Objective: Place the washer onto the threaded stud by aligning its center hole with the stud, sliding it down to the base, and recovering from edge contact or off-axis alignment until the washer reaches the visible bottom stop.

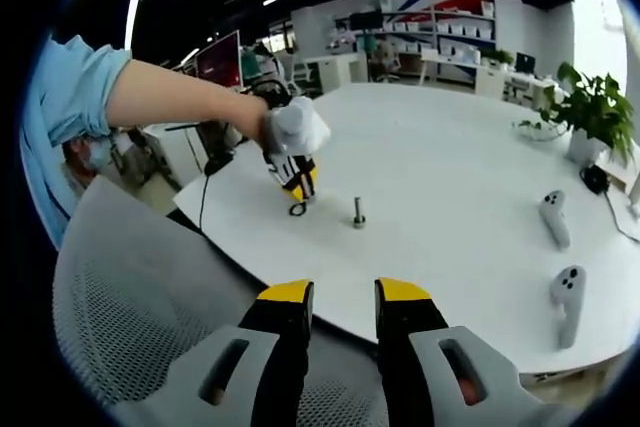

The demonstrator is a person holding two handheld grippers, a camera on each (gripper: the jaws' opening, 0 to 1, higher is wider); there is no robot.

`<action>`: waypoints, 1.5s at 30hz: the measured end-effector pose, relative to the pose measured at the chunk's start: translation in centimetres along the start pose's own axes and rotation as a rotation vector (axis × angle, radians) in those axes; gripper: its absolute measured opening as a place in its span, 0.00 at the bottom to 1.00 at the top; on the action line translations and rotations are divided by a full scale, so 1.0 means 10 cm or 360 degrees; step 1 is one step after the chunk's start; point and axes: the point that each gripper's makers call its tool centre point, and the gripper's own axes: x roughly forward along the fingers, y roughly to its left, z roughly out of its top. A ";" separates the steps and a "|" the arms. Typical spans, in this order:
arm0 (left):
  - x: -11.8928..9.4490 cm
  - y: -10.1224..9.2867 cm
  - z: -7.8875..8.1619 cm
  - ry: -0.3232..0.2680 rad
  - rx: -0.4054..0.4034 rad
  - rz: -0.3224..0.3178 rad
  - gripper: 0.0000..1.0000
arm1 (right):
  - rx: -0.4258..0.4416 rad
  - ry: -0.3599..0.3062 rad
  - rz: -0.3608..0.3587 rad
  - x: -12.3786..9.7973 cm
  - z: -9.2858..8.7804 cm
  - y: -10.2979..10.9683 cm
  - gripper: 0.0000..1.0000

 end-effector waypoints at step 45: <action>0.10 -0.42 -0.09 -0.0332 -0.0581 -0.0061 0.29 | 0.0008 -0.0039 0.0000 -0.02 0.03 0.00 0.27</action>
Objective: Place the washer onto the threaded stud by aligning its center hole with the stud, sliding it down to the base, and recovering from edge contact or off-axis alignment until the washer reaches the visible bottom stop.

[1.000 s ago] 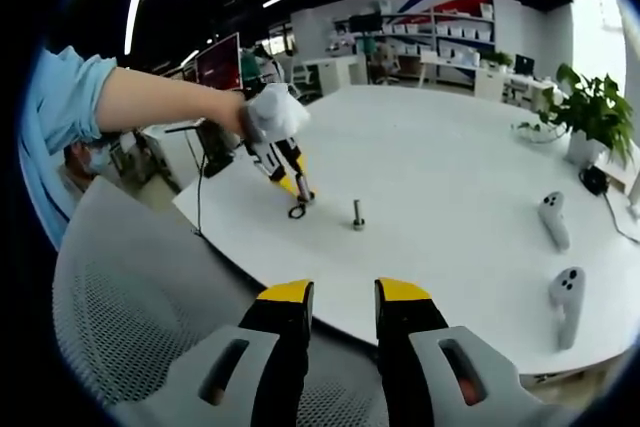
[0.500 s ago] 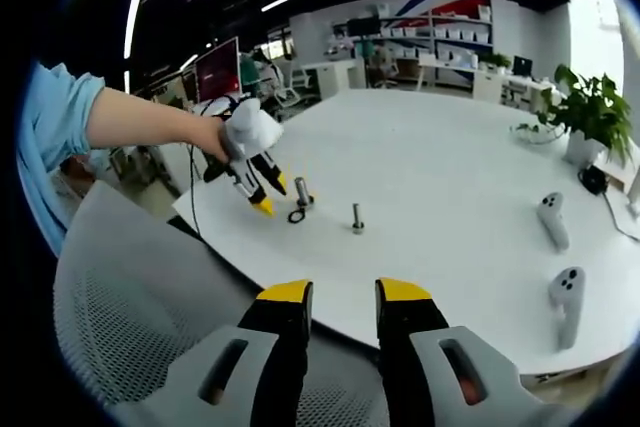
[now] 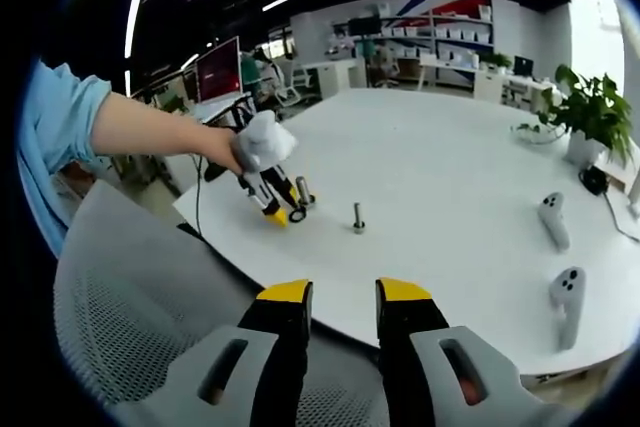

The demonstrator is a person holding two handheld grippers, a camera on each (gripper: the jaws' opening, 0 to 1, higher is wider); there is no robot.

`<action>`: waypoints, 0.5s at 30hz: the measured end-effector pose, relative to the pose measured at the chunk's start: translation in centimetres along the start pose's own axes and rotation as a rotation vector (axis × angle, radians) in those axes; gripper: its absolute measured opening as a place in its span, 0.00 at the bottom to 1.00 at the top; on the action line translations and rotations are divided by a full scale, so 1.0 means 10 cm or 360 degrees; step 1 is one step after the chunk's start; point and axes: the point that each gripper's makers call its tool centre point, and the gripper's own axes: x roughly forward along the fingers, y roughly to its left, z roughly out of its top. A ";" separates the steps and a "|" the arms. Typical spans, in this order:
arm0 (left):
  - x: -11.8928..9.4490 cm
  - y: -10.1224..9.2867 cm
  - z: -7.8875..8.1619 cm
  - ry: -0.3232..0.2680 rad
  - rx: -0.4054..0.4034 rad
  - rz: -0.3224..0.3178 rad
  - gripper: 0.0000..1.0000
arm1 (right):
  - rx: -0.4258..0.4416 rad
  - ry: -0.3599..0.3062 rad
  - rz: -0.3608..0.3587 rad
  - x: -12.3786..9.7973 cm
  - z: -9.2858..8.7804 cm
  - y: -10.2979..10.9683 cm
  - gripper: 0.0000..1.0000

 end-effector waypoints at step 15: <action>0.01 0.02 0.08 -0.0094 -0.0043 0.0010 0.28 | -0.0001 0.0005 0.0001 0.01 0.00 0.00 0.27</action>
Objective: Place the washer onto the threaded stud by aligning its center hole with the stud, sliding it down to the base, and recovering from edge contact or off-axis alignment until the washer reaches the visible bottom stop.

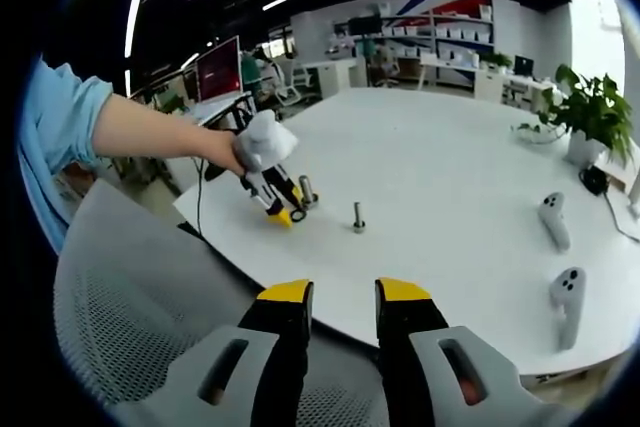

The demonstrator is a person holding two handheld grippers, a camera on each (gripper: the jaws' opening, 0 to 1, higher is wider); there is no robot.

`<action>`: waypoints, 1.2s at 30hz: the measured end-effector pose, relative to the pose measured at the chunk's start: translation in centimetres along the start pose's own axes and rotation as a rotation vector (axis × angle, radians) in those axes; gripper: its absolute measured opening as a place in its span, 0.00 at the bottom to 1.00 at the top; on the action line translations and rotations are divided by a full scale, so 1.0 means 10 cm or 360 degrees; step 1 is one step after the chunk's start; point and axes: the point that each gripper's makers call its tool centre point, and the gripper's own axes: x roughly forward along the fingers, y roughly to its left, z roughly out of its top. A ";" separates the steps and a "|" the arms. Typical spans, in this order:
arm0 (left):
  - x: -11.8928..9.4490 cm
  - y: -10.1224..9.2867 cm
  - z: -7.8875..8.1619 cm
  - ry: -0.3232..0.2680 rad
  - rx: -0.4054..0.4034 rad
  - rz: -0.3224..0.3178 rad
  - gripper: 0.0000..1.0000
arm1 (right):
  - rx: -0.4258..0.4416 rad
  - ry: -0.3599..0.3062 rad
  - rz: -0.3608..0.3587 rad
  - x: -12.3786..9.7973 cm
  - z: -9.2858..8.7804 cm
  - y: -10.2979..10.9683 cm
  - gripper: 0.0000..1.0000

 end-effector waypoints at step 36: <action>-0.01 -0.02 0.00 0.0180 0.0130 0.0042 0.21 | 0.0001 -0.0012 0.0003 0.00 0.00 0.00 0.27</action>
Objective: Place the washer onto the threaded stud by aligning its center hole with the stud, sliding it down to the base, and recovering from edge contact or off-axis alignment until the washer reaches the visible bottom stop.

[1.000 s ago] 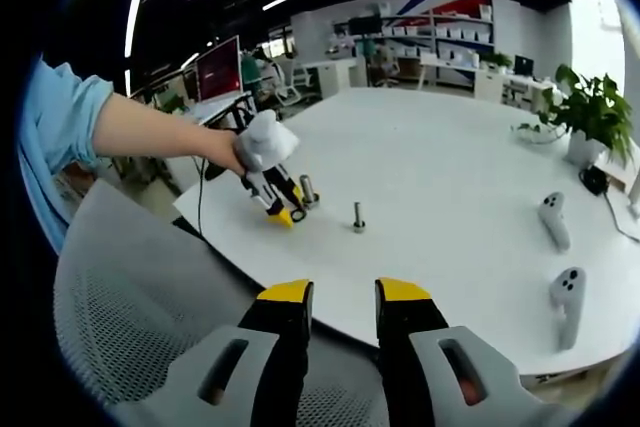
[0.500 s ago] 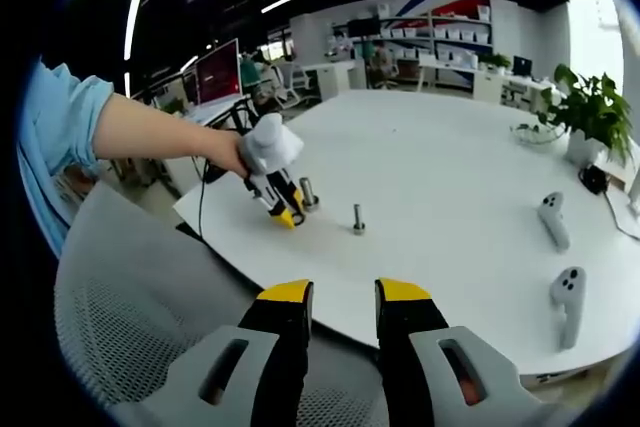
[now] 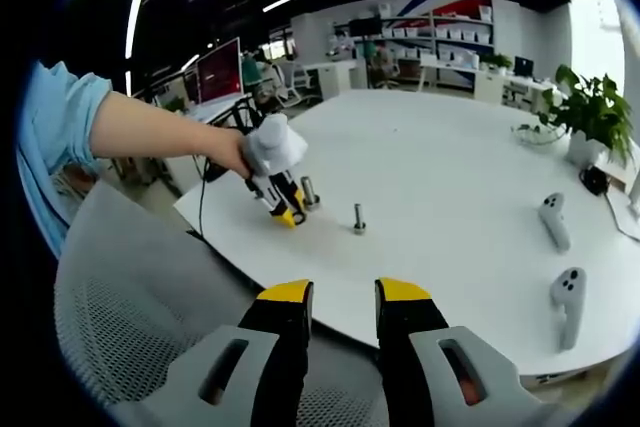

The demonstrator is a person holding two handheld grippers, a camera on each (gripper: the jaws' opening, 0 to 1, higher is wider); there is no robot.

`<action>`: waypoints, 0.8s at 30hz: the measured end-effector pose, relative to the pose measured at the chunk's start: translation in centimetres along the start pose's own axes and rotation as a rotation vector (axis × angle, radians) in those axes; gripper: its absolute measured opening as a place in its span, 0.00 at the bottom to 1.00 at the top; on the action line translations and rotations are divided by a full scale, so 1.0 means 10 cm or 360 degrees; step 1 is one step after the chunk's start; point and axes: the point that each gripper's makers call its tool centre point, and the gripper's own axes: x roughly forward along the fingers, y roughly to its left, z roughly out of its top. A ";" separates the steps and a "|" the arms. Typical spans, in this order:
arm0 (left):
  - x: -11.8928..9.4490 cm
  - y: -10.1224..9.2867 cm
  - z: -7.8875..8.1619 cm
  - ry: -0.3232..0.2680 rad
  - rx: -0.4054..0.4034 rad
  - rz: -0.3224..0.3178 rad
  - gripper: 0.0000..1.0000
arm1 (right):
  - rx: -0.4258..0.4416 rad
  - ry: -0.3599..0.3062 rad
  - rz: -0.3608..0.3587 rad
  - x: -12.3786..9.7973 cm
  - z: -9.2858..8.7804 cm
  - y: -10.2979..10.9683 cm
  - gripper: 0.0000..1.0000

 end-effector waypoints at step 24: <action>0.00 -0.02 -0.01 0.0065 -0.0107 -0.0020 0.21 | 0.0021 -0.0019 0.0023 -0.01 0.01 0.02 0.27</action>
